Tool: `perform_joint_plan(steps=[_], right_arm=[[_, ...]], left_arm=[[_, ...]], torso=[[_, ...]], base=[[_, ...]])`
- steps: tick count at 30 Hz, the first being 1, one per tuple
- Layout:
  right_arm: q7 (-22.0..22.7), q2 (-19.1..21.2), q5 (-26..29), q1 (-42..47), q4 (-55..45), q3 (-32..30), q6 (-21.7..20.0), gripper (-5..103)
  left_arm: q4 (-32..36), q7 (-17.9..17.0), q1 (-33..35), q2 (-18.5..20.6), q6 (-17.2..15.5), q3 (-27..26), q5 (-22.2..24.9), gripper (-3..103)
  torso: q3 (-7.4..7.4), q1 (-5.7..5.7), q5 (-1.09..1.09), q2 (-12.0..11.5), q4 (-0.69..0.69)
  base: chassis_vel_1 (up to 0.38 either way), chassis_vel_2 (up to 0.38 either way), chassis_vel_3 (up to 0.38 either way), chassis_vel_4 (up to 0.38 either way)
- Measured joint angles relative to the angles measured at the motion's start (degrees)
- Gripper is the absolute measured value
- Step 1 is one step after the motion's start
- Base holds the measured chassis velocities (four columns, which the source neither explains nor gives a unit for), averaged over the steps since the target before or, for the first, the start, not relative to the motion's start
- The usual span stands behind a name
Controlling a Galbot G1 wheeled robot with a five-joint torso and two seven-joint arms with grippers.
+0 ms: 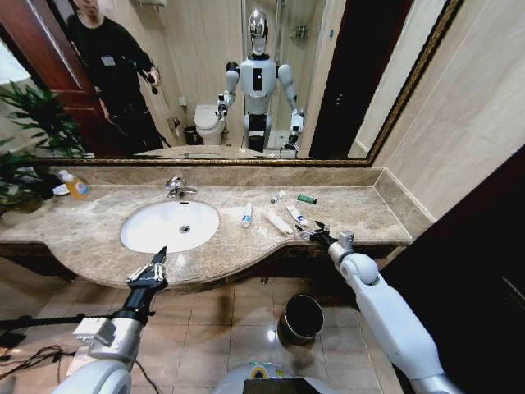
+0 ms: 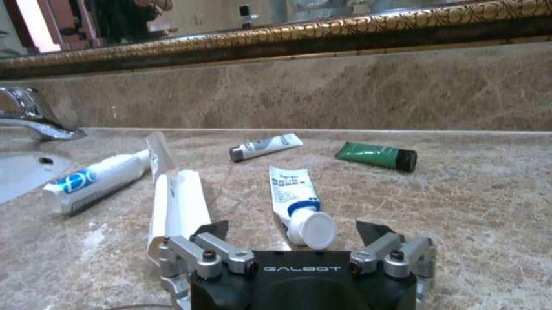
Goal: Pick up the trash from the sink and place it in the trash bin.
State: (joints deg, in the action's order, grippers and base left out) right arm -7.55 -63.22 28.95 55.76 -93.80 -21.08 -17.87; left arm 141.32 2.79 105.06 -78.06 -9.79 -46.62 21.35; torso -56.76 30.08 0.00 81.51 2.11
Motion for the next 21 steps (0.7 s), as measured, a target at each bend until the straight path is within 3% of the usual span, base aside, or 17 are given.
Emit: perform_joint_plan(steps=[9,21], right_arm=[[0.8,-0.3,-0.6,-0.5,0.6,0.7,0.2,65],[0.7,-0.9,-1.2,-1.3,2.1,0.9,1.4,65]], left_arm=[[0.0,0.0,0.0,0.0,0.0,0.0,0.0,0],[0.0,0.0,0.0,0.0,0.0,0.0,0.0,0]], torso=[[0.00,0.00,0.00,0.0,0.00],[0.00,0.00,0.00,0.0,0.00]], base=[[0.000,0.000,0.000,0.000],[0.000,0.000,0.000,0.000]])
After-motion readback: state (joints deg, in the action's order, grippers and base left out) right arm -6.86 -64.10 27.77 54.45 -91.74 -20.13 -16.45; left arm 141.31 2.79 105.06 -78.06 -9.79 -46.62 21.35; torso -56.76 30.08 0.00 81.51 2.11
